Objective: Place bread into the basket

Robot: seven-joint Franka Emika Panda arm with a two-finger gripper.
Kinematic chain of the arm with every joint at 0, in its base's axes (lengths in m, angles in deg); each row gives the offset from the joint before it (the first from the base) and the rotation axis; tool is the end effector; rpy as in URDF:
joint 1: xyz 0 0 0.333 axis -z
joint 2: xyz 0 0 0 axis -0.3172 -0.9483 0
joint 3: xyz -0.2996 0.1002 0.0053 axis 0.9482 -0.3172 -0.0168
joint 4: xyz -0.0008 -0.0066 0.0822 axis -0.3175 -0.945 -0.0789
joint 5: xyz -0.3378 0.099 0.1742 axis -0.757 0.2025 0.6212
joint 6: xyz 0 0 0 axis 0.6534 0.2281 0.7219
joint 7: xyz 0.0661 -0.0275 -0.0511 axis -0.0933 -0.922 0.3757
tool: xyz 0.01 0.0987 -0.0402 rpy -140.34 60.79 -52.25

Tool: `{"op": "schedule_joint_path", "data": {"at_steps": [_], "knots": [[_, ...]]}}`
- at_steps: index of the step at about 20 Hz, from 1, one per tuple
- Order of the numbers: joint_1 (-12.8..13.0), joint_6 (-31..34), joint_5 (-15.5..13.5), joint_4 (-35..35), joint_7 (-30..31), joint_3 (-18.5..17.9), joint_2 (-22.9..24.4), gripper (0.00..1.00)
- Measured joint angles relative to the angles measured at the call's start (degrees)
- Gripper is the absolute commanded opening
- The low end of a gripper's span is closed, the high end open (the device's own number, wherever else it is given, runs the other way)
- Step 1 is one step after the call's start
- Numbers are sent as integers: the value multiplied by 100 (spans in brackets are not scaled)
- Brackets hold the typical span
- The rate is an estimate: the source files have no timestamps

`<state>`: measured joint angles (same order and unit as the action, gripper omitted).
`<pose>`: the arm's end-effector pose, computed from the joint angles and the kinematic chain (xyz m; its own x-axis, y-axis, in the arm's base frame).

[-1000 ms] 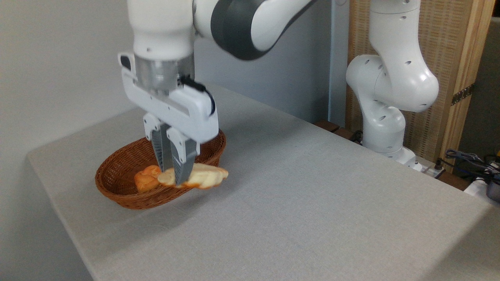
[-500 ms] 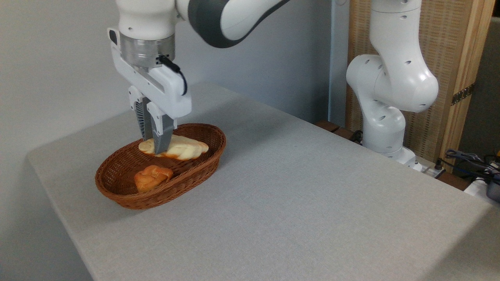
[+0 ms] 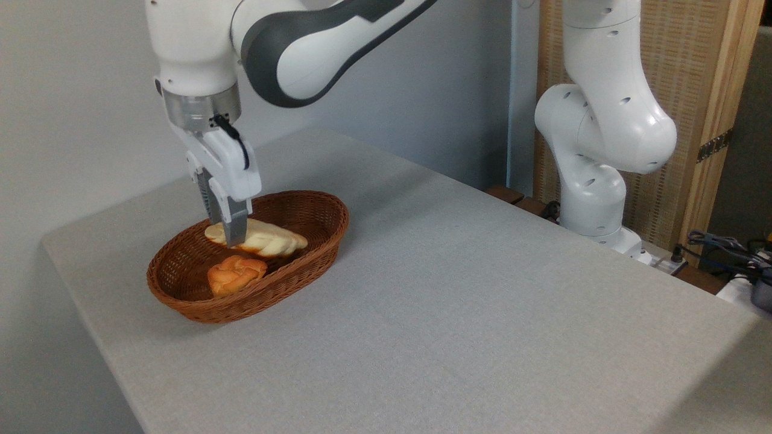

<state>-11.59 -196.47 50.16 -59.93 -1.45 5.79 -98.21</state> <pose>0.5931 -0.1900 0.5073 0.6869 -0.6970 0.2057 -0.7246 -0.6785 0.1209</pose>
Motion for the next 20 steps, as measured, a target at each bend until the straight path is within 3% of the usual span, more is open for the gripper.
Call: {"op": "schedule_joint_path", "data": {"at_steps": [17,20], "knots": [[-63,-102,120,162,4,-45,-94,100],[-83,-106,141,217,10,-255,24,100]]}}
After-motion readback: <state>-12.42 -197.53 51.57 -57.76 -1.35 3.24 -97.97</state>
